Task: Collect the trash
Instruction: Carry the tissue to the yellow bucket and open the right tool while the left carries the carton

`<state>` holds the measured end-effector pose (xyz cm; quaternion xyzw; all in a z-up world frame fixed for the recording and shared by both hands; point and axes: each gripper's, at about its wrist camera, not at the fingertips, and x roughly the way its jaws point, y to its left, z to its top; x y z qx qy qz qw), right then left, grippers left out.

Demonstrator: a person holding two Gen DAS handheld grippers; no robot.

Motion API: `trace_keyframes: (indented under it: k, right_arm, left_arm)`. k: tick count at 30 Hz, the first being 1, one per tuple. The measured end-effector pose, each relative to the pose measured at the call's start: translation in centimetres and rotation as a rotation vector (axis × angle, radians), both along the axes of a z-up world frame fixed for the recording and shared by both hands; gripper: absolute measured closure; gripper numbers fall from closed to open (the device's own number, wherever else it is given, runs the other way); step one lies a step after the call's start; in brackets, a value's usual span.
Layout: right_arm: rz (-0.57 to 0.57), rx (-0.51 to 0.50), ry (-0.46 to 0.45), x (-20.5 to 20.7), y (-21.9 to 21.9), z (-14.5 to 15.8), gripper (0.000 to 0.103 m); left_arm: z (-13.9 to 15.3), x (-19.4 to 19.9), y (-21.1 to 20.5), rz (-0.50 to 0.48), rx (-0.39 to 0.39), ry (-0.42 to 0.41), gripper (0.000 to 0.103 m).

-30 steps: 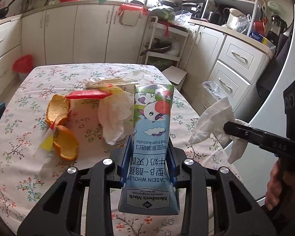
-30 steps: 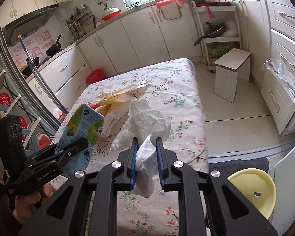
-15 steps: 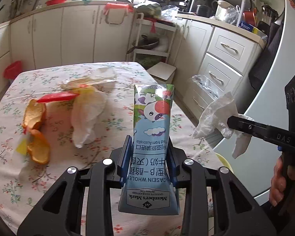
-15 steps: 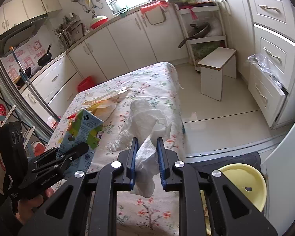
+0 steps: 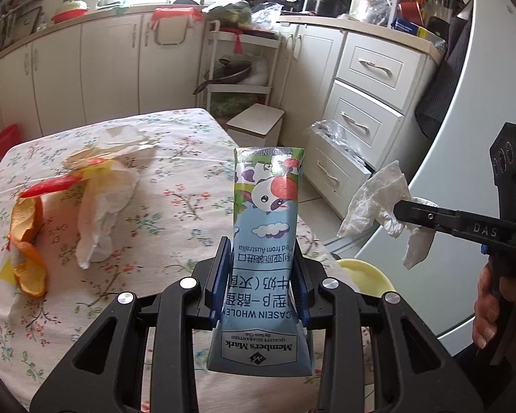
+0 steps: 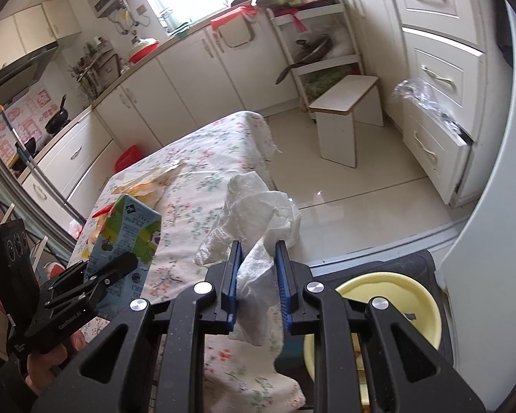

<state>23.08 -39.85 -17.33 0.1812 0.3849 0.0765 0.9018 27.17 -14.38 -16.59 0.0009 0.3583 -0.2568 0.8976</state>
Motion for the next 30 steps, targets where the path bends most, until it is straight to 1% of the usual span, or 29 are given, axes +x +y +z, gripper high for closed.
trace_keyframes:
  k: [9, 18, 25, 30]
  right_arm:
    - [-0.068, 0.015, 0.032, -1.2, -3.1, -0.7, 0.081]
    - [-0.135, 0.023, 0.081, -1.9, -5.7, -1.6, 0.08]
    - [-0.176, -0.026, 0.166, -2.4, -7.0, -3.0, 0.08]
    - [-0.183, -0.046, 0.23, -2.5, -7.9, -4.4, 0.076]
  left_arm:
    - [0.3, -1.1, -3.8, -0.056, 0.01, -0.007, 0.072]
    - [0.2, -2.2, -7.4, -0.097, 0.009, 0.005, 0.072]
    - [0.0, -2.7, -10.0, -0.121, 0.002, 0.016, 0.072]
    - [-0.2, -3.1, -11.7, -0.142, 0.004, 0.025, 0.072]
